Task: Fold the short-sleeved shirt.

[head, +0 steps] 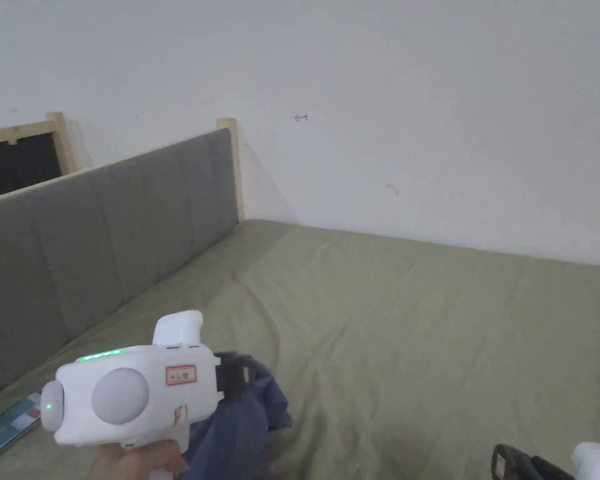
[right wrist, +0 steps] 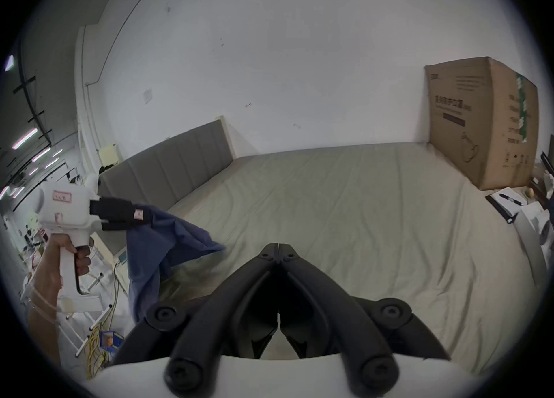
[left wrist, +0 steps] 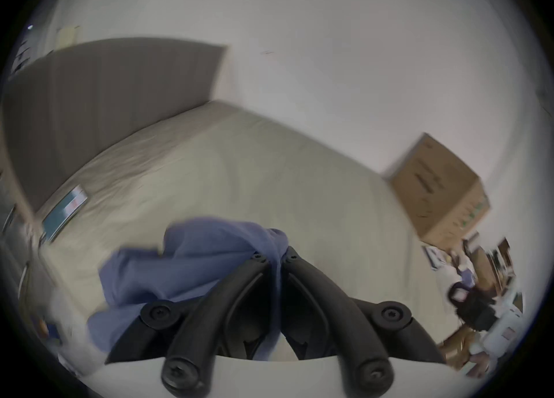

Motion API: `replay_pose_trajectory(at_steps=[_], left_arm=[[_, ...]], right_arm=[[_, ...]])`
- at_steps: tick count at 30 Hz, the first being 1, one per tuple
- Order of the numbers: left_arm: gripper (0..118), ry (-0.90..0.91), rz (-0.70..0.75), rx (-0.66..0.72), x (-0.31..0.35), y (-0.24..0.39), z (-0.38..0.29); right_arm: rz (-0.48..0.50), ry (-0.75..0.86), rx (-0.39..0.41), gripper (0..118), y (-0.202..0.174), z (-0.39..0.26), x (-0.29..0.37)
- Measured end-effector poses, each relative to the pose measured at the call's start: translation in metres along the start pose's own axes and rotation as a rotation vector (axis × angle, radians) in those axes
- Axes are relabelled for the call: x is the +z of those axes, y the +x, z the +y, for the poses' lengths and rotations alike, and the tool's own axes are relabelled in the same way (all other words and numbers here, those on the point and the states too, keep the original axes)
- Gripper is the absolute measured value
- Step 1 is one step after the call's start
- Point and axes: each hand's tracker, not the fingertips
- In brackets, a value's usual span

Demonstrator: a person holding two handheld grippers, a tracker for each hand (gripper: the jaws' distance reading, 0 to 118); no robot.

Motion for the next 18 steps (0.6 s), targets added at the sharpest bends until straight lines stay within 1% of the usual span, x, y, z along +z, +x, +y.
replay_pose_trajectory(at_steps=[3, 4, 7, 9, 10, 11, 13, 15, 16, 17, 18], left_arm=[[2, 0.015, -0.182, -0.107, -0.008, 0.073, 0.009], [2, 0.007, -0.264, -0.140, -0.010, 0.098, 0.010], [2, -0.005, -0.469, -0.221, -0.018, 0.167, 0.001], [2, -0.023, -0.564, -0.268, -0.026, 0.205, -0.014], [2, -0.043, -0.589, -0.309, -0.035, 0.222, -0.028], [2, -0.083, -0.585, -0.332, -0.048, 0.237, -0.043], [2, -0.226, -0.570, -0.316, -0.080, 0.262, -0.082], [2, -0.357, -0.578, -0.353, -0.118, 0.277, -0.135], [2, -0.445, -0.557, -0.345, -0.142, 0.283, -0.165], [2, -0.555, -0.506, -0.334, -0.160, 0.285, -0.191], [2, -0.620, -0.478, -0.302, -0.174, 0.285, -0.218]], right_arm=[[-0.069, 0.052, -0.030, 0, 0.024, 0.009, 0.020], [-0.095, 0.068, -0.037, 0, 0.033, 0.011, 0.027], [-0.179, 0.114, -0.072, 0, 0.062, 0.019, 0.053], [-0.241, 0.149, -0.098, 0, 0.083, 0.023, 0.071], [-0.276, 0.165, -0.115, 0, 0.093, 0.024, 0.080], [-0.308, 0.183, -0.132, 0, 0.102, 0.025, 0.089], [-0.366, 0.208, -0.170, 0, 0.122, 0.026, 0.104], [-0.411, 0.229, -0.205, 0, 0.139, 0.023, 0.117], [-0.434, 0.232, -0.222, 0, 0.146, 0.021, 0.122], [-0.445, 0.228, -0.232, 0, 0.152, 0.018, 0.126], [-0.453, 0.219, -0.237, 0, 0.157, 0.015, 0.129]])
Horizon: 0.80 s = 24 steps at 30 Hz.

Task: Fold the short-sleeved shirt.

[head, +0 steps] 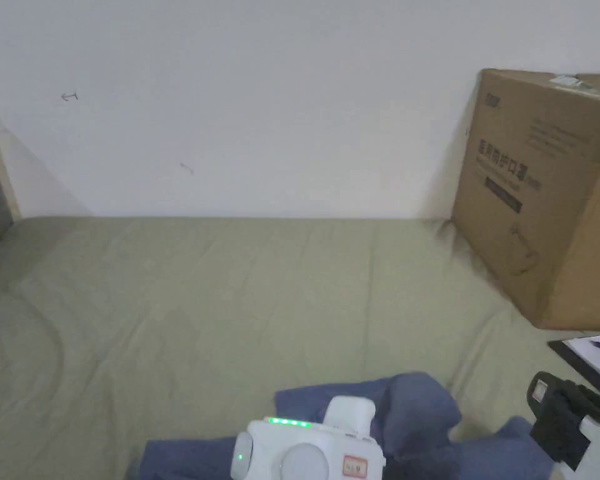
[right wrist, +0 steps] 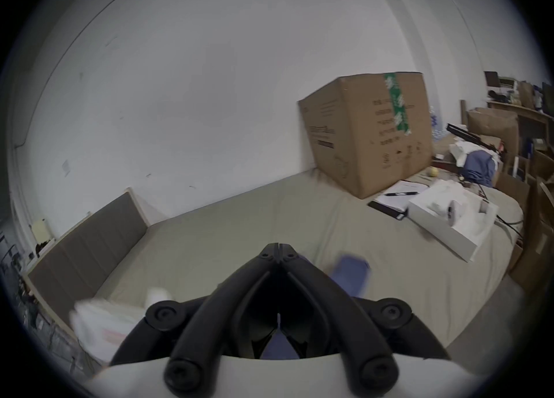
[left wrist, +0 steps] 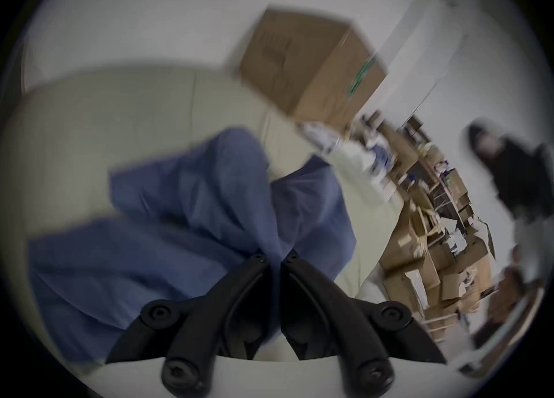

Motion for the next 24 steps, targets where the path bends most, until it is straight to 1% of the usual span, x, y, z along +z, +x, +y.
replay_pose_trajectory(at_steps=[2, 3, 4, 5, 6, 8, 9, 10, 12, 13, 14, 15, 16, 17, 19, 22, 23, 24], left_arm=[[2, -0.075, -0.017, 0.058, -0.038, -0.010, -0.023], [2, -0.107, 0.011, 0.067, -0.051, -0.012, -0.034], [2, -0.115, 0.076, 0.016, -0.057, -0.011, -0.041], [2, -0.132, 0.102, 0.010, -0.062, -0.013, -0.045], [2, -0.118, 0.083, 0.018, -0.065, -0.017, -0.047], [2, -0.086, 0.031, 0.136, -0.054, -0.025, -0.043], [3, -0.087, 0.017, 0.154, -0.053, -0.028, -0.042], [5, -0.090, 0.027, 0.131, -0.053, -0.030, -0.042], [23, -0.083, 0.011, 0.105, -0.049, -0.029, -0.041], [41, -0.067, -0.007, 0.111, -0.042, -0.028, -0.040], [73, -0.036, -0.048, 0.120, -0.035, -0.027, -0.038], [97, -0.005, -0.069, 0.135, -0.026, -0.025, -0.035], [114, 0.016, -0.077, 0.148, -0.018, -0.020, -0.029], [118, 0.032, -0.068, 0.147, -0.006, -0.019, -0.024], [118, 0.123, -0.074, 0.128, 0.027, -0.021, -0.017], [118, 0.188, -0.059, 0.123, 0.076, -0.035, -0.012], [115, 0.189, -0.052, 0.128, 0.089, -0.044, -0.014], [109, 0.189, -0.013, 0.142, 0.103, -0.056, -0.015]], right_arm=[[-0.023, -0.014, 0.008, 0, 0.008, -0.004, 0.003], [-0.037, -0.023, 0.012, 0, 0.012, -0.006, 0.002], [-0.041, -0.033, 0.014, 0, 0.016, -0.009, 0.001], [-0.045, -0.045, 0.015, 0, 0.014, -0.010, 0.000], [-0.050, -0.056, 0.014, 0, 0.015, -0.012, -0.002], [-0.053, -0.070, 0.004, 0, 0.016, -0.016, -0.006], [-0.051, -0.075, -0.001, 0, 0.018, -0.016, -0.009], [-0.050, -0.079, -0.004, 0, 0.016, -0.017, -0.011], [-0.046, -0.089, -0.007, 0, 0.012, -0.018, -0.013], [-0.039, -0.092, -0.006, 0, 0.010, -0.017, -0.014], [-0.032, -0.096, -0.001, 0, 0.007, -0.018, -0.015], [-0.027, -0.100, 0.007, 0, 0.004, -0.019, -0.015], [-0.021, -0.105, 0.017, 0, 0.001, -0.019, -0.017], [-0.016, -0.111, 0.024, 0, 0.000, -0.020, -0.018], [0.009, -0.129, 0.040, 0, -0.009, -0.022, -0.021], [0.047, -0.155, 0.055, 0, -0.026, -0.028, -0.025], [0.060, -0.167, 0.057, 0, -0.031, -0.031, -0.027], [0.073, -0.177, 0.060, 0, -0.037, -0.034, -0.029]])
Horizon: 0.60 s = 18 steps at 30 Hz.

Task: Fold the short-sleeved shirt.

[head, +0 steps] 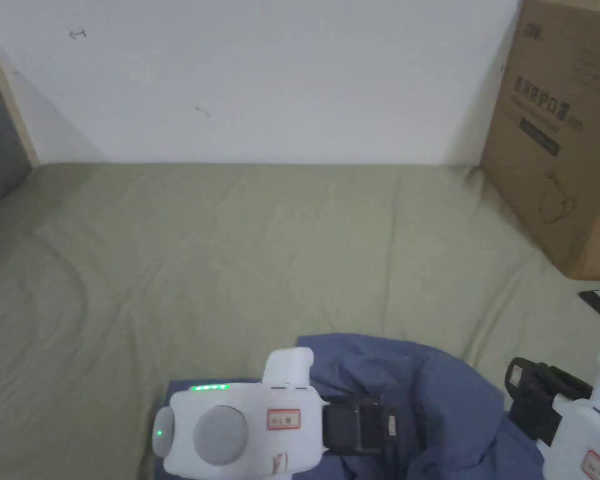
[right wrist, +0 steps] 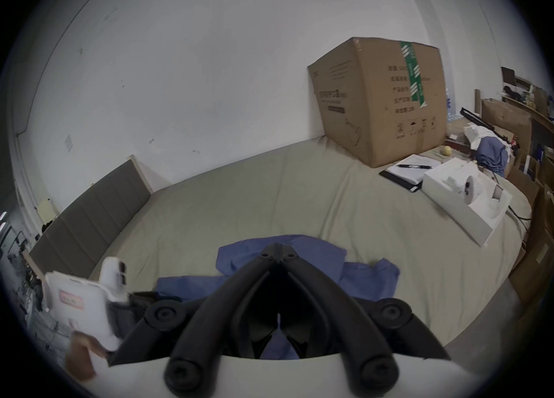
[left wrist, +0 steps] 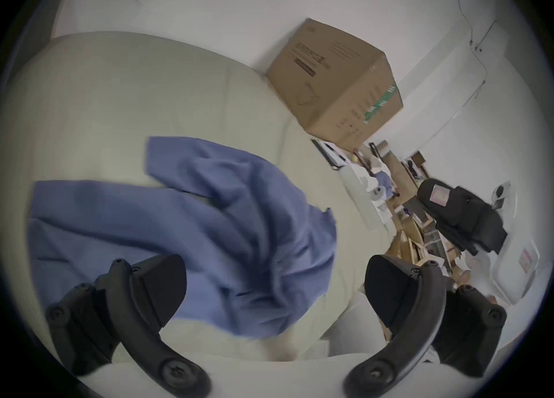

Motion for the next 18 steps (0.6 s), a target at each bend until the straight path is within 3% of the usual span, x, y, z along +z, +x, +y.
replay_pose_trajectory(at_steps=[1, 3, 4, 6, 10, 18], left_arm=[[97, 0.030, 0.065, 0.009, 0.014, -0.014, -0.002], [30, 0.052, 0.199, 0.023, 0.032, -0.045, -0.012], [5, 0.048, 0.277, 0.060, 0.038, -0.065, -0.018], [0, 0.027, 0.344, 0.185, 0.050, -0.101, -0.034], [0, 0.039, 0.340, 0.344, 0.071, -0.156, -0.060], [3, 0.106, 0.448, 0.248, 0.068, -0.172, -0.004]], right_arm=[[0.011, -0.011, 0.007, 0, -0.004, -0.002, -0.003], [0.034, -0.037, 0.026, 0, -0.016, -0.008, -0.011], [0.046, -0.053, 0.036, 0, -0.023, -0.011, -0.015], [0.070, -0.080, 0.057, 0, -0.029, -0.016, -0.023], [0.095, -0.123, 0.098, 0, -0.048, -0.025, -0.036], [0.101, -0.180, 0.136, 0, -0.058, -0.033, -0.055]])
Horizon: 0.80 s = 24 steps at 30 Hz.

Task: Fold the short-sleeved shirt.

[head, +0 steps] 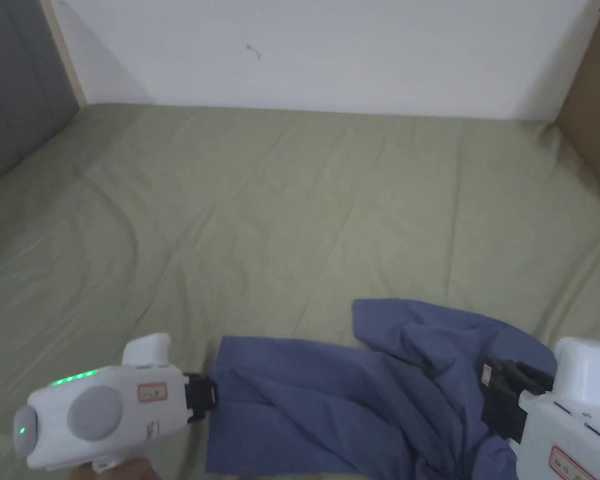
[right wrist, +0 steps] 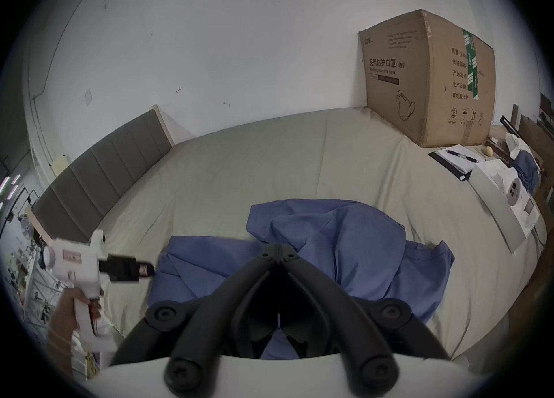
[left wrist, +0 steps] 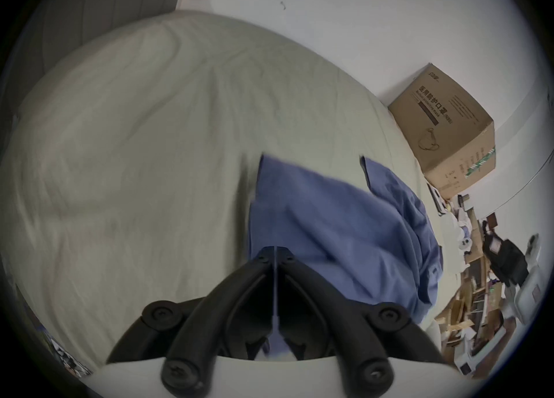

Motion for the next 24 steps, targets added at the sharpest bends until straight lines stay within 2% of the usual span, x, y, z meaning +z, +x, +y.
replay_pose_trajectory(at_steps=[1, 2, 3, 5, 6, 7, 11, 13, 15, 16, 17, 19, 22, 24], left_arm=[[9, -0.010, 0.005, -0.011, -0.006, 0.005, 0.012], [23, -0.016, 0.013, -0.037, -0.013, 0.012, 0.025], [43, -0.013, 0.022, -0.066, -0.019, 0.017, 0.035], [94, -0.017, 0.045, -0.109, -0.036, 0.028, 0.051], [102, -0.014, 0.047, -0.110, -0.044, 0.033, 0.058], [103, -0.011, 0.040, -0.116, -0.053, 0.037, 0.063], [101, -0.147, 0.064, -0.150, -0.095, 0.047, 0.064], [84, -0.199, 0.110, -0.156, -0.112, 0.049, 0.052], [58, -0.100, 0.219, -0.256, -0.108, 0.054, 0.040], [34, -0.105, 0.206, -0.280, -0.103, 0.060, 0.040], [5, -0.105, 0.248, -0.307, -0.099, 0.064, 0.042], [5, -0.104, 0.267, -0.303, -0.095, 0.064, 0.045], [5, -0.124, 0.227, -0.270, -0.093, 0.056, 0.049], [5, -0.116, 0.211, -0.258, -0.085, 0.056, 0.050]], right_arm=[[-0.003, -0.005, 0.000, 0, 0.002, 0.000, -0.002], [-0.008, -0.010, -0.003, 0, 0.003, -0.001, -0.003], [-0.014, -0.015, -0.006, 0, 0.005, -0.001, -0.004], [-0.028, -0.026, -0.011, 0, 0.010, -0.002, -0.007], [-0.037, -0.033, -0.013, 0, 0.013, -0.003, -0.009], [-0.046, -0.039, -0.016, 0, 0.015, -0.003, -0.010], [-0.059, -0.062, -0.040, 0, 0.027, -0.006, -0.019], [-0.065, -0.072, -0.046, 0, 0.032, -0.007, -0.021], [-0.074, -0.082, -0.046, 0, 0.038, -0.007, -0.023], [-0.078, -0.088, -0.045, 0, 0.041, -0.008, -0.024], [-0.081, -0.091, -0.045, 0, 0.044, -0.008, -0.026], [-0.080, -0.097, -0.051, 0, 0.052, -0.007, -0.029], [0.004, -0.105, -0.133, 0, 0.072, 0.001, -0.033], [0.008, -0.134, -0.059, 0, 0.090, 0.010, -0.046]])
